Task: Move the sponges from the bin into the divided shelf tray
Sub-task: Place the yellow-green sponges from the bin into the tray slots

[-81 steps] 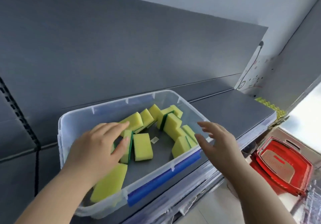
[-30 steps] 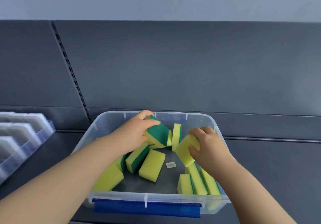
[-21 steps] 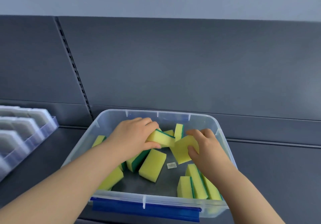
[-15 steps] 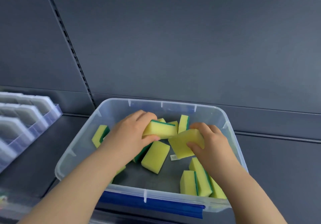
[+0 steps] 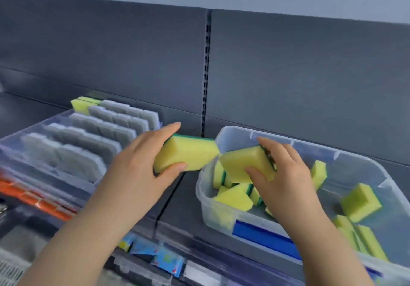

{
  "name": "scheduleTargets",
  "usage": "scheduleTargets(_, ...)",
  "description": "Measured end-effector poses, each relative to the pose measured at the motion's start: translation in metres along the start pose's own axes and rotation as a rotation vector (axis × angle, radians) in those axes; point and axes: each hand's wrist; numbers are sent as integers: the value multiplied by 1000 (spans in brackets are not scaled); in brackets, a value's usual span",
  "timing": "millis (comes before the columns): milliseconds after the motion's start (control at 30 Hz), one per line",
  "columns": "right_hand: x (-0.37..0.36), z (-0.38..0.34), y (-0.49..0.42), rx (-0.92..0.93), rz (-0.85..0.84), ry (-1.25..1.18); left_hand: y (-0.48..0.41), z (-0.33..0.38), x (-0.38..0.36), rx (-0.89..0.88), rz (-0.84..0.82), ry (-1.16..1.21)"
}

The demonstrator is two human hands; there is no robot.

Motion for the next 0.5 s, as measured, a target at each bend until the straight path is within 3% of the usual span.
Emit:
scheduleTargets(300,-139,-166,13,165,-53,-189,76,-156,123,208,47,-105)
scheduleTargets(500,-200,-219,-3,95,-150,-270,93,-234,155,384,10,-92)
Point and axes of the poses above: each hand's wrist, its own y-axis away from the middle knuckle, its own x-axis out of the back of the hand, z = x × y, and after that the axes turned 4 degrees about x, right-handed
